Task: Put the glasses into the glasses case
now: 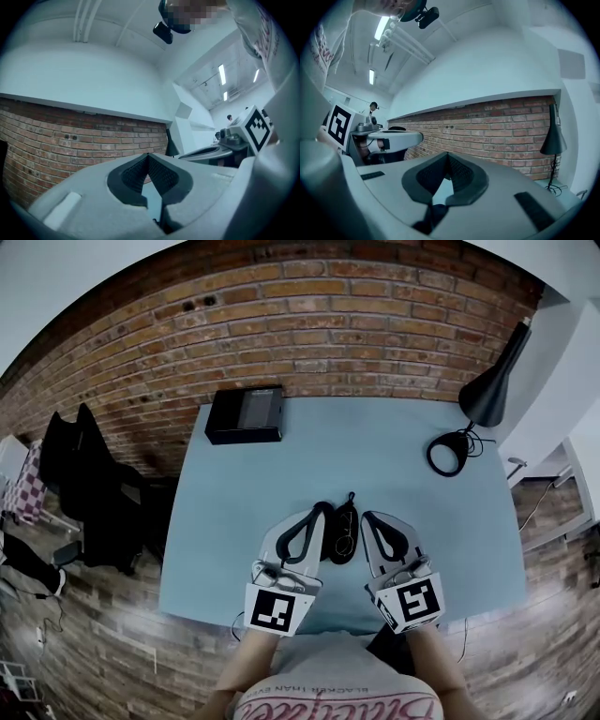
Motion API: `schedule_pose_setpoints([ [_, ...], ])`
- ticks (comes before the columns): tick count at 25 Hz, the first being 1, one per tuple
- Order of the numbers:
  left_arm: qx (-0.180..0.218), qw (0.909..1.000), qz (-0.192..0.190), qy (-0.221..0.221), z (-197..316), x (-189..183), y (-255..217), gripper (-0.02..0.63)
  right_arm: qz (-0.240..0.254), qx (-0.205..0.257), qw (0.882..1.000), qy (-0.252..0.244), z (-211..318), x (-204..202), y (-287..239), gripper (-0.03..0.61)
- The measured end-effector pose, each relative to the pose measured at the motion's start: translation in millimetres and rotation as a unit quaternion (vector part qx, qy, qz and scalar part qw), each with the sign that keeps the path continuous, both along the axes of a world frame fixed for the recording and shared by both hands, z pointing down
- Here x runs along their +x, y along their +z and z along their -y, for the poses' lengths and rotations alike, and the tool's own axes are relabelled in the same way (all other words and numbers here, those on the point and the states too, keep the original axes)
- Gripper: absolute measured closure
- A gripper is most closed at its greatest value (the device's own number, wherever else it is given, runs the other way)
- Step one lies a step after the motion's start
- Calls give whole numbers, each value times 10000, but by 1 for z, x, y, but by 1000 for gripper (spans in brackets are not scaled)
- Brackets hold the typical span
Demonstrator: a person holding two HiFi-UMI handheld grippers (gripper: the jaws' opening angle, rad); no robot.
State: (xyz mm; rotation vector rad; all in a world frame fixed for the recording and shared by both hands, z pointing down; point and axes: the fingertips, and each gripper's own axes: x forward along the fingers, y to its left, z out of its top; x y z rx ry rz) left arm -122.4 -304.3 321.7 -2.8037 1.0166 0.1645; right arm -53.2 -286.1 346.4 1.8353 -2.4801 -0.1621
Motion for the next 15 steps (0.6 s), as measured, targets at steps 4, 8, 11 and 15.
schedule_pose_setpoints([
  [4,165,9998,-89,53,-2,-8,-11,609,-31,158,9999,39,-4,-2,-9,568],
  [8,163,9997,-112,119,-2,-9,-14,609,-21,205,9997,107,-5,-2,-15,568],
  [11,155,9997,-149,144,-2,-11,-16,609,-56,215,9997,130,-6,-4,-17,568],
  [15,94,9996,-189,164,-3,-11,-15,609,-66,199,9997,161,-8,-3,-17,568],
])
